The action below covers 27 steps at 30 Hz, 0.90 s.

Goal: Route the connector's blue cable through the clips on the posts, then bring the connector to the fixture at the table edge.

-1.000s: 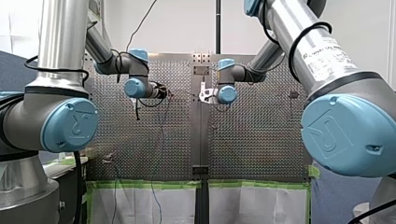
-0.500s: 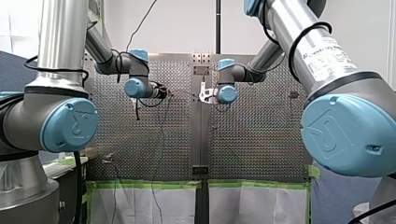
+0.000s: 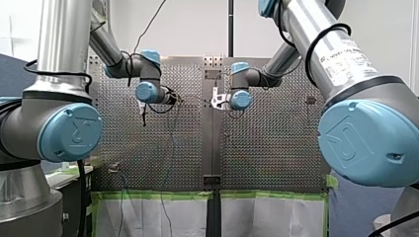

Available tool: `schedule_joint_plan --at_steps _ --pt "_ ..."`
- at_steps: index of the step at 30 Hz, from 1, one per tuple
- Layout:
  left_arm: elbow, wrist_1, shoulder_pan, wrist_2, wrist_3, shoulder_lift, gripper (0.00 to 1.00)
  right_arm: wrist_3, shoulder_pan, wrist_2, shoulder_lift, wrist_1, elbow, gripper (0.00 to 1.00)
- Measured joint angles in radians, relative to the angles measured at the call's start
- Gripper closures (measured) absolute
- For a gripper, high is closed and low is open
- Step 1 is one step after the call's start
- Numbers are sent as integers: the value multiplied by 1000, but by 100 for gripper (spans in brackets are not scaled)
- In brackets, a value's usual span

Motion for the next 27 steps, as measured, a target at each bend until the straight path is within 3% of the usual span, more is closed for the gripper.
schedule_joint_plan --at_steps 7,19,27 --pt "55 -41 -61 -62 -21 -11 0 -17 -12 2 1 22 0 100" --pt "159 -129 -166 -167 -48 -93 0 -39 -19 -1 1 28 0 100" --pt "227 -156 -237 -238 -32 -99 0 -46 -19 -1 1 27 0 100"
